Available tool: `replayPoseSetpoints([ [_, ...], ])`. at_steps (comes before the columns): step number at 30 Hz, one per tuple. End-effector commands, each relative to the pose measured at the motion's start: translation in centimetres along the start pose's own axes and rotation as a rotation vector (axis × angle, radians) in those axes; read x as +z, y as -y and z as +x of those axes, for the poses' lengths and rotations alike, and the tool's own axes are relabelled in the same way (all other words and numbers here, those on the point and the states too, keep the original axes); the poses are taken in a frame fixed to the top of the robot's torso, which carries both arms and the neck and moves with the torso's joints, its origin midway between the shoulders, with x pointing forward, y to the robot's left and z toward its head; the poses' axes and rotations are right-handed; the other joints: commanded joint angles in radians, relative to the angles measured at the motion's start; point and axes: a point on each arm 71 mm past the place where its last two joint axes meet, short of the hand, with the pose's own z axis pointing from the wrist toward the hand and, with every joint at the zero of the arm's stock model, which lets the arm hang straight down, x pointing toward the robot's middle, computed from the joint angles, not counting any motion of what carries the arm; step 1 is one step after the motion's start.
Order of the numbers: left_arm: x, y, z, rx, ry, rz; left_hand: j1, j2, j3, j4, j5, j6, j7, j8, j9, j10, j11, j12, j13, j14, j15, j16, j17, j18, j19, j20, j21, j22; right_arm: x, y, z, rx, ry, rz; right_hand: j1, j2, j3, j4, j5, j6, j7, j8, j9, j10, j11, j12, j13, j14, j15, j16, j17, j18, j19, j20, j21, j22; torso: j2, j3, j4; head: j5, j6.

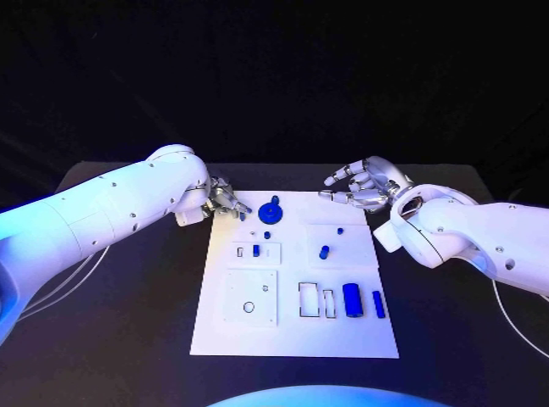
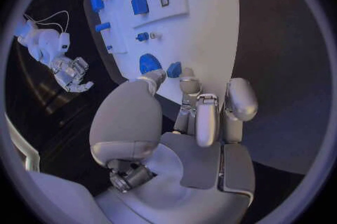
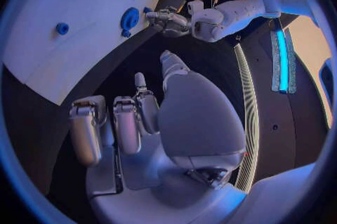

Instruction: Assemble the parts on the task board

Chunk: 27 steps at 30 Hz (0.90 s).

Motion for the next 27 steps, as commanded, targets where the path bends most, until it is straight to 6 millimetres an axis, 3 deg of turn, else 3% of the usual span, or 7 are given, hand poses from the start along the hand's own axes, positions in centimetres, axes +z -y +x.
replayPoseSetpoints([
  [1,0.08,0.36,0.21,-0.008,-0.015,0.025,0.012,0.003,-0.002,-0.005,-0.005,0.004,-0.007,0.002,0.001,-0.005,0.001,0.002,-0.001,0.071,0.006,0.003,0.178,0.012,-0.003,0.001,0.003,0.001,-0.01,-0.11,0.11,-0.004,-0.008,-0.014,-0.002,0.01,-0.005,0.001,-0.001,0.001,0.001,0.004,0.0,-0.006,-0.004,-0.006,0.095,0.096,0.0,-0.005,0.224,-0.014,0.105,0.002,0.004,0.263,0.0,-0.0002,0.0,-0.002,-0.002],
  [9,0.12,0.28,0.19,-0.018,-0.007,0.025,0.02,0.011,0.002,-0.003,-0.004,0.007,-0.008,0.004,0.002,-0.003,0.0,0.005,0.002,0.072,0.005,0.004,0.179,0.011,-0.001,0.0,0.004,0.004,0.04,-0.11,0.14,-0.005,-0.01,-0.014,-0.001,0.012,-0.006,0.0,0.0,0.001,0.0,0.005,0.0,-0.005,-0.004,-0.005,0.096,0.096,0.0,-0.005,0.224,-0.014,0.105,0.002,0.004,0.263,-0.001,0.0008,0.0017,-0.002,-0.005],
  [15,0.08,0.23,0.22,-0.034,-0.009,0.028,0.096,0.046,0.039,-0.014,-0.002,0.014,-0.019,0.02,0.012,-0.001,-0.01,0.011,0.002,0.073,-0.003,0.007,0.183,0.011,0.001,-0.006,0.007,0.009,0.1,-0.09,0.16,-0.005,-0.011,-0.013,-0.001,0.012,-0.006,0.0,0.0,0.001,0.0,0.005,0.0,-0.005,-0.004,-0.005,0.096,0.096,0.0,-0.005,0.224,-0.014,0.105,0.002,0.004,0.263,-0.001,0.0007,0.0001,-0.002,-0.008],
  [17,0.06,0.26,0.27,-0.044,-0.016,0.032,0.153,0.066,0.08,-0.035,0.0,0.013,-0.026,0.034,0.021,0.0,-0.017,0.014,0.004,0.074,-0.009,0.008,0.185,0.011,0.002,-0.012,0.009,0.012,0.11,-0.08,0.16,-0.005,-0.011,-0.013,-0.001,0.012,-0.006,0.0,0.0,0.001,0.0,0.005,0.0,-0.005,-0.004,-0.005,0.096,0.096,0.0,-0.005,0.224,-0.014,0.105,0.002,0.004,0.263,-0.001,0.0007,0.0001,-0.002,-0.008],
  [21,0.02,0.32,0.38,-0.069,-0.028,0.042,0.224,0.068,0.18,-0.077,0.0,-0.01,-0.028,0.063,0.047,0.003,-0.02,0.016,0.004,0.074,-0.014,0.009,0.186,0.01,0.003,-0.018,0.011,0.016,0.14,-0.07,0.16,-0.006,-0.012,-0.012,-0.001,0.013,-0.007,0.0,0.0,0.002,0.0,0.006,0.001,-0.004,-0.004,-0.004,0.097,0.096,0.0,-0.006,0.223,-0.014,0.105,0.002,0.004,0.263,-0.002,0.0003,0.0008,-0.002,-0.01],
  [23,-0.01,0.28,0.39,-0.085,-0.031,0.046,0.218,0.05,0.283,-0.104,-0.002,-0.027,-0.023,0.095,0.077,0.009,-0.016,0.018,0.001,0.075,-0.009,0.01,0.187,0.009,0.003,-0.015,0.012,0.019,0.15,-0.06,0.16,-0.006,-0.012,-0.011,-0.001,0.013,-0.007,0.0,0.0,0.002,0.0,0.006,0.001,-0.004,-0.004,-0.003,0.097,0.096,0.0,-0.006,0.223,-0.014,0.105,0.002,0.004,0.263,-0.002,0.0003,0.0002,-0.002,-0.011],
  [27,-0.15,-0.01,0.32,-0.119,-0.03,0.051,0.195,0.041,0.363,-0.136,-0.003,-0.036,-0.021,0.118,0.098,0.015,-0.016,0.026,0.004,0.076,-0.008,0.013,0.19,0.008,0.005,-0.013,0.016,0.025,0.17,0.0,0.12,-0.007,-0.012,-0.009,-0.001,0.013,-0.007,0.0,0.0,0.002,0.0,0.006,0.001,-0.004,-0.004,-0.003,0.097,0.096,0.0,-0.006,0.223,-0.014,0.105,0.002,0.004,0.263,-0.002,0.0002,0.0004,-0.002,-0.011],
])
